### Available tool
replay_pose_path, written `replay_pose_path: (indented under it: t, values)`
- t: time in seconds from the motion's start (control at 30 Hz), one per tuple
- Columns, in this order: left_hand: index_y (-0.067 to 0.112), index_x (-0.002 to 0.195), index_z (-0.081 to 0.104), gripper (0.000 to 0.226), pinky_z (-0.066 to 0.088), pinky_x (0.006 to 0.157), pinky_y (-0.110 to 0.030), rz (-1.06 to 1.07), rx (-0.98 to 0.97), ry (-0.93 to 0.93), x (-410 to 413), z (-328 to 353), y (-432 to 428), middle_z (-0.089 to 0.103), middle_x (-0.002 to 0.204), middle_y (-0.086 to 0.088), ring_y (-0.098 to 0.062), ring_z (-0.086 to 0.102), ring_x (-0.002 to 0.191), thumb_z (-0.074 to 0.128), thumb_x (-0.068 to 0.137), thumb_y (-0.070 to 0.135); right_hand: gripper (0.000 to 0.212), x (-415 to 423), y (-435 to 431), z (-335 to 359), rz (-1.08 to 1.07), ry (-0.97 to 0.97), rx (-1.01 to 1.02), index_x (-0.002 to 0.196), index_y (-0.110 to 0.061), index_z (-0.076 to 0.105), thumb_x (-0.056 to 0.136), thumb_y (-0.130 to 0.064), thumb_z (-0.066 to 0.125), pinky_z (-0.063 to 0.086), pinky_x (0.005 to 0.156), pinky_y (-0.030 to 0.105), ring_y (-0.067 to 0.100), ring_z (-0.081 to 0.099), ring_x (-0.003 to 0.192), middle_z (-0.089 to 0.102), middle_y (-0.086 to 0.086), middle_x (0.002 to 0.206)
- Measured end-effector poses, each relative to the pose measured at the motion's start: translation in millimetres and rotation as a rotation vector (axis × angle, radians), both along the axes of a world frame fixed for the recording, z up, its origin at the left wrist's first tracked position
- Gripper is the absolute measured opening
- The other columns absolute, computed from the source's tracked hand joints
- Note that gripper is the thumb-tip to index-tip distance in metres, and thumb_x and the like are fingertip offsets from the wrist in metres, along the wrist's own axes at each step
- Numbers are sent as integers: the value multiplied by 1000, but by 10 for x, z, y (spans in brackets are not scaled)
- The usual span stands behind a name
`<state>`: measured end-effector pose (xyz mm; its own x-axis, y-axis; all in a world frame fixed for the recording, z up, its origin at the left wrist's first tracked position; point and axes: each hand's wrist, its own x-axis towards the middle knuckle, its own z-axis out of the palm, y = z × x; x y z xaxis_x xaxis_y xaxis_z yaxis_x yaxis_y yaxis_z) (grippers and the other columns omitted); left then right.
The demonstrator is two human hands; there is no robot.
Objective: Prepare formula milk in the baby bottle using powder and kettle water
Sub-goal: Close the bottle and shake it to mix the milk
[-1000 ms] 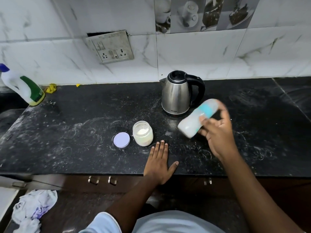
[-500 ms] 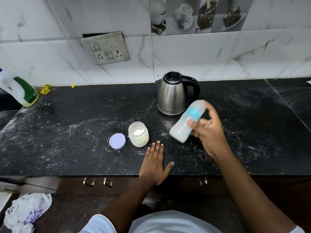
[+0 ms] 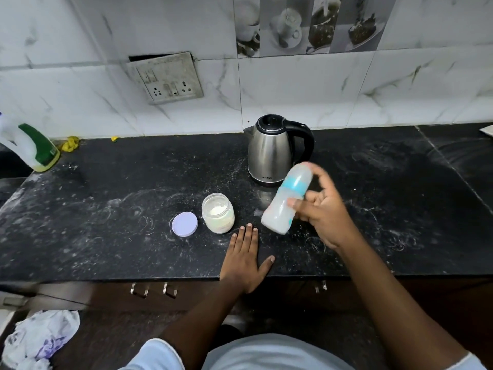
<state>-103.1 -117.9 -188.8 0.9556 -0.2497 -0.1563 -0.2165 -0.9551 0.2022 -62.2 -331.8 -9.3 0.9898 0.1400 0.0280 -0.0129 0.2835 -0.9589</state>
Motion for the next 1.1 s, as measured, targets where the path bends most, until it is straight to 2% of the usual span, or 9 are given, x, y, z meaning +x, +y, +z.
replay_pose_path:
  t: [0.1,0.23,0.37,0.5,0.63,0.73,0.87,1.0,1.1]
  values:
    - [13,172,-11,100,-19,132,-40,-1,-3,0,-3,2,-8,-22,179,-6,-22,-24,165,6,100,80,80,33,-46,3,-164,21,82,143,-40,45,79,-13,85,63,85,52,36,71,115,74,15,122]
    - [12,172,-10,99,-19,131,-40,-1,5,4,-9,27,-3,-19,180,-7,-22,-23,165,7,100,80,83,-7,-58,-21,89,-9,-61,143,-40,48,77,-10,89,63,85,49,38,74,109,75,22,118]
    - [13,172,-11,99,-19,131,-40,-2,-5,11,-16,44,-9,-20,180,-7,-21,-24,165,7,101,80,71,66,-107,23,-173,3,123,137,-42,47,85,-7,81,63,82,44,30,73,114,78,7,117]
    - [13,171,-11,99,-17,133,-41,-5,1,15,-17,48,4,-20,180,-7,-22,-24,165,6,101,80,83,29,-87,-6,38,-20,-69,139,-46,51,75,-13,91,63,84,45,36,74,109,76,20,118]
    - [12,172,-10,99,-16,134,-42,-8,-3,15,-13,45,-6,-20,180,-7,-22,-25,165,6,101,80,81,74,-130,24,-174,7,92,138,-46,48,75,-19,90,62,86,49,35,71,116,74,13,124]
    - [12,171,-11,99,-16,134,-42,-9,7,15,-20,44,2,-21,180,-8,-22,-24,165,6,101,79,82,51,-112,-22,50,-11,-66,141,-44,50,77,-14,91,63,86,50,38,73,110,75,21,118]
    - [13,171,-11,99,-15,134,-42,-8,3,14,-11,40,-7,-21,180,-7,-22,-24,165,6,101,79,67,88,-154,2,-195,-3,105,133,-45,51,87,-6,79,64,83,48,29,73,112,77,10,119]
    - [13,171,-11,98,-16,133,-42,-11,12,6,-10,32,8,-21,180,-8,-23,-24,165,7,101,79,79,41,-160,-43,31,4,-67,140,-44,51,78,-12,88,64,82,46,36,75,107,76,20,116]
    - [13,172,-9,98,-16,133,-41,-7,-3,1,-9,36,-5,-20,180,-7,-22,-23,166,7,101,79,70,71,-182,-13,-208,2,113,142,-39,47,87,-7,79,63,83,47,31,72,114,76,12,120]
